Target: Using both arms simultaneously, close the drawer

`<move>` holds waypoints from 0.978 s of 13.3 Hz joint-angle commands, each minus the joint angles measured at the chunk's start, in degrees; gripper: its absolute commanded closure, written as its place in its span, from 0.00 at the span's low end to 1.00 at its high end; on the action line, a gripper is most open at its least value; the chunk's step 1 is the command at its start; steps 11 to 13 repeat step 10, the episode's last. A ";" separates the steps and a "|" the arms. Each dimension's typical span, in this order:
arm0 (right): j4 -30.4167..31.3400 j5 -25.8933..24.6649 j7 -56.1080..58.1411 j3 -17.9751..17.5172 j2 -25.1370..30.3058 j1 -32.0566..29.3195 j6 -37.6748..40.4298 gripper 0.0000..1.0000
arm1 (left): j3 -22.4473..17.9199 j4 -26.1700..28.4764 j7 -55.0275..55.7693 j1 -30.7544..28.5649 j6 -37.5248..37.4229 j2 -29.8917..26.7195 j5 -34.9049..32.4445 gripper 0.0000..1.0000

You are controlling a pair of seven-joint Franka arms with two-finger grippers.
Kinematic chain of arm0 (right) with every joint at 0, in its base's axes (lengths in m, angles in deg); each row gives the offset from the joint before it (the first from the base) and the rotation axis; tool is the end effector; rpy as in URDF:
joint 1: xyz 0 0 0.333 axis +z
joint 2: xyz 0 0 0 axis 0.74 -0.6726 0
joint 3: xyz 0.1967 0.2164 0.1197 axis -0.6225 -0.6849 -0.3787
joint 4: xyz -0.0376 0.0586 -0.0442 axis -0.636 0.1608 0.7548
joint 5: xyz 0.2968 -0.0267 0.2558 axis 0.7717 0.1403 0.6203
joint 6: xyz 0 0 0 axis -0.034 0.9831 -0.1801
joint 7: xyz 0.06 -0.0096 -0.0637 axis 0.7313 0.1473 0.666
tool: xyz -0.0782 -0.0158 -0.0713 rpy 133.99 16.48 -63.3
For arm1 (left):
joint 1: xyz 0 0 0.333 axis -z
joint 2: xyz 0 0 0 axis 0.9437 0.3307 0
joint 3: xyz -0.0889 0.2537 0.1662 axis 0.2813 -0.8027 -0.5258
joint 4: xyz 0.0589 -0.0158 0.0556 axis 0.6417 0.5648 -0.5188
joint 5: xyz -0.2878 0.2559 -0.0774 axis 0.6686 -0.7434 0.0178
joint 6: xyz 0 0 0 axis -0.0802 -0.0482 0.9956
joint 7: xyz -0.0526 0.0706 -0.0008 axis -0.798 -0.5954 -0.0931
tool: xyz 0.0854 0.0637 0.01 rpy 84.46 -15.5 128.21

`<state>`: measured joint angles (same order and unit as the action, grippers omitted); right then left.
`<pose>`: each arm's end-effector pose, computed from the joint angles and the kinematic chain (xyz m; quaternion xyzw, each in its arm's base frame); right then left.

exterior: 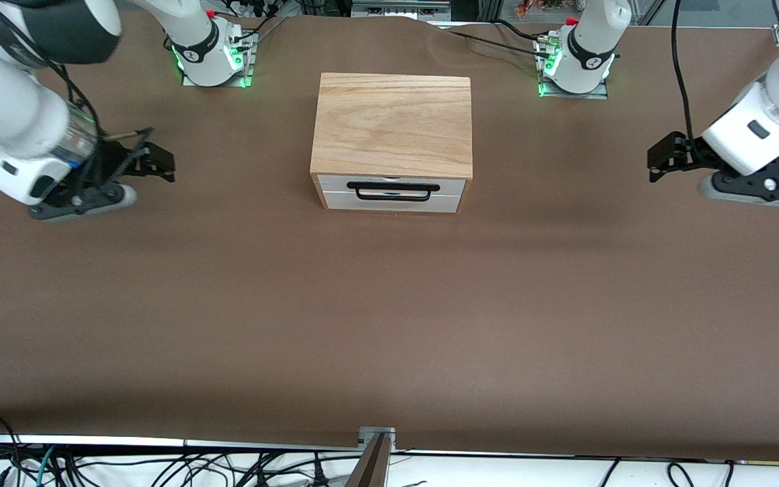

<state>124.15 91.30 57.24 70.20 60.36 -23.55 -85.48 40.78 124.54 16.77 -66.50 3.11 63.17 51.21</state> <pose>0.5774 0.1042 0.5652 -0.9928 -0.1047 0.0573 0.0134 0.5729 -0.0684 0.6109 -0.9979 0.0581 0.0204 0.0189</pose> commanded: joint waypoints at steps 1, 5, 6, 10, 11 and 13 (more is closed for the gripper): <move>1.00 -1.69 5.12 -9.02 3.43 -11.22 1.27 0.00 | 7.06 14.37 0.65 -5.31 5.47 -10.33 0.69 0.00; 0.91 -4.43 6.11 -12.66 4.67 -16.18 1.45 0.00 | 7.53 12.09 1.44 -5.85 3.79 -8.59 0.86 0.00; 0.04 -4.60 6.11 -12.66 4.58 -16.18 1.45 0.00 | 7.53 12.09 1.45 -5.85 3.79 -8.59 0.86 0.00; -1.46 -4.60 5.58 -13.18 4.14 -15.83 1.89 0.00 | 7.44 12.09 1.27 -6.47 3.35 -8.50 0.94 0.00; -1.46 -4.60 5.58 -13.18 4.14 -15.83 1.89 0.00 | 7.44 12.09 1.27 -6.47 3.35 -8.50 0.94 0.00; -1.46 -4.60 5.58 -13.18 4.14 -15.83 1.89 0.00 | 7.44 12.09 1.27 -6.47 3.35 -8.50 0.94 0.00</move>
